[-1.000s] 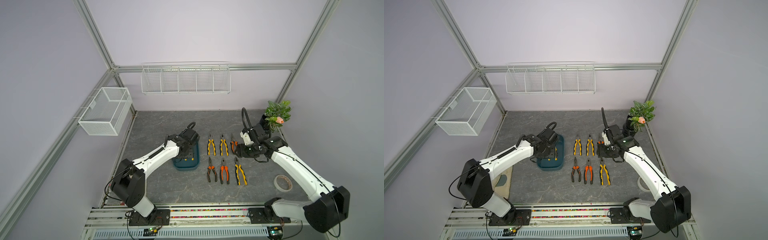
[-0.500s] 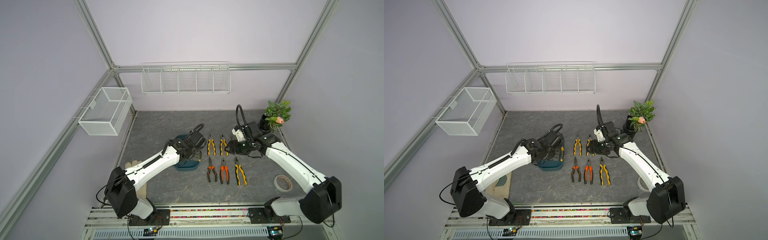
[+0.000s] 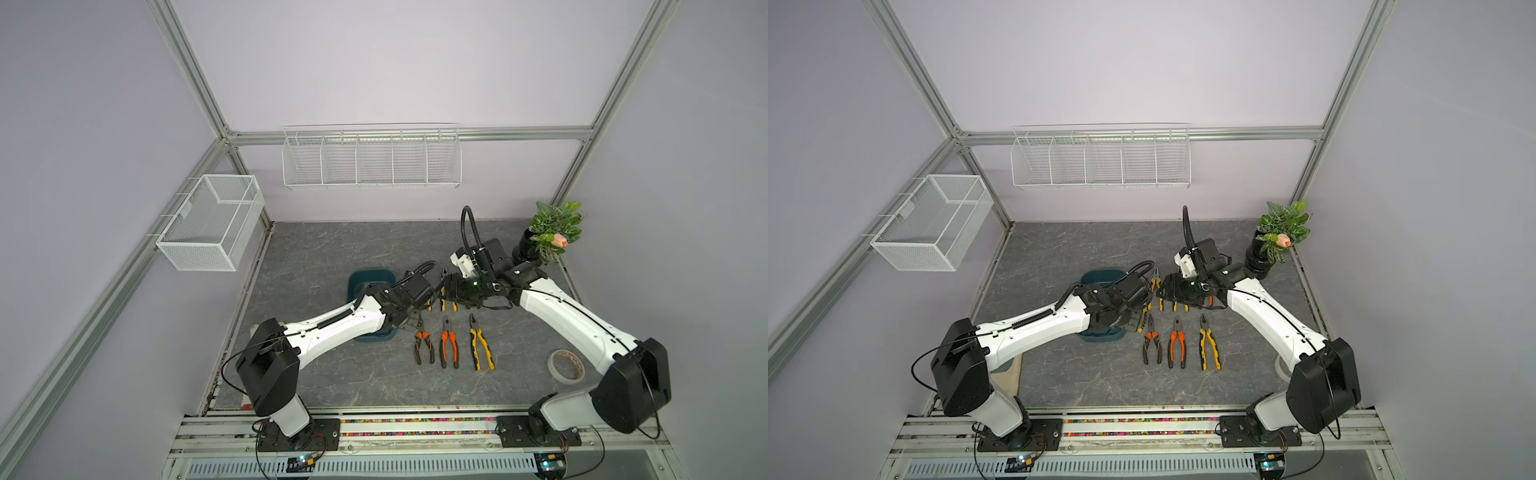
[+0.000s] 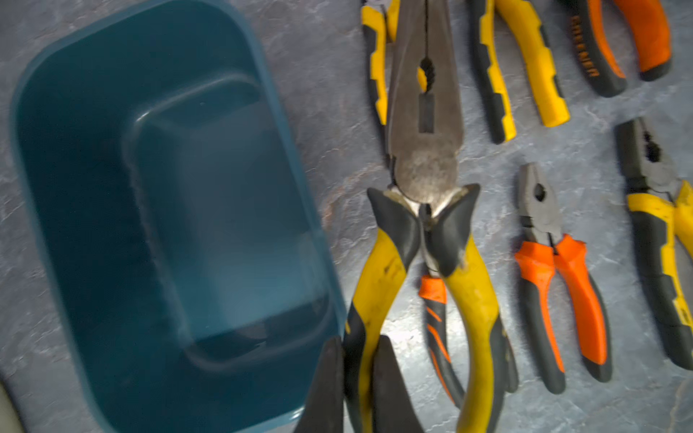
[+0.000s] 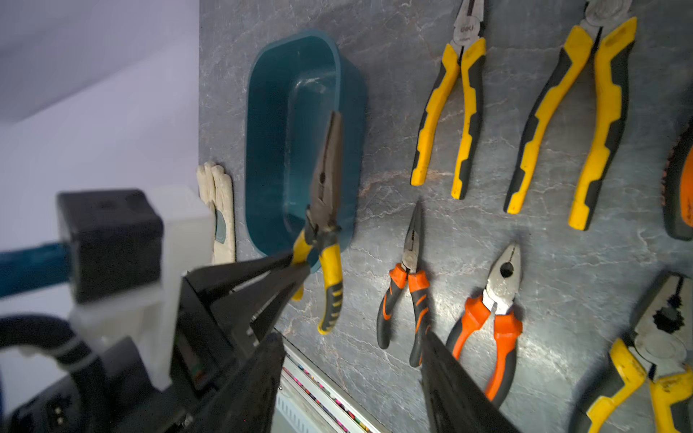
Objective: Take the pliers out of the storage box
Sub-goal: Pick up the pliers from the storage box.
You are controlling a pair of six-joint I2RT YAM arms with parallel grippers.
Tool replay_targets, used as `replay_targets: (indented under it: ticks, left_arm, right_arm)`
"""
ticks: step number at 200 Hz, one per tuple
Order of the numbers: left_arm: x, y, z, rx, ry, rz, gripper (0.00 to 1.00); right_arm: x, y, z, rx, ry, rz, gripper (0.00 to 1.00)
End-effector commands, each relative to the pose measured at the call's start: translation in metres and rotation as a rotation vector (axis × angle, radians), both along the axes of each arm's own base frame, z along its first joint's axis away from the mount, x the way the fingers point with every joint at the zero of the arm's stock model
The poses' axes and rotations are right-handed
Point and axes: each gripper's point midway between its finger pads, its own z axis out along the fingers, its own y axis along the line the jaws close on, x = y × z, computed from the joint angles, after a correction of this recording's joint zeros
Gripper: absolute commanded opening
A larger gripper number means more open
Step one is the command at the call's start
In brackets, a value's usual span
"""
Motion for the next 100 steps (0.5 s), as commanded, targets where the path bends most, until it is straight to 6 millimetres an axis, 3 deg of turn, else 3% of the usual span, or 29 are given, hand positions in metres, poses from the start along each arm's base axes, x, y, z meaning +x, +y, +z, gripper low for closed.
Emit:
replay_targets:
  ticks: [1,64,100]
  left_arm:
    - [0.009,-0.024,0.024,-0.089,-0.061,-0.011,0.0]
    - [0.001,-0.038,0.038,-0.194,-0.028,-0.014,0.0]
    - [0.002,-0.033,0.034,-0.131,-0.064,0.007,0.0]
  right_arm:
    - [0.013,0.01,0.005,0.024,-0.004,-0.005,0.61]
    - [0.03,0.019,-0.01,0.029,0.012,-0.035,0.6]
    - [0.034,0.013,-0.013,-0.053,0.012,-0.048,0.6]
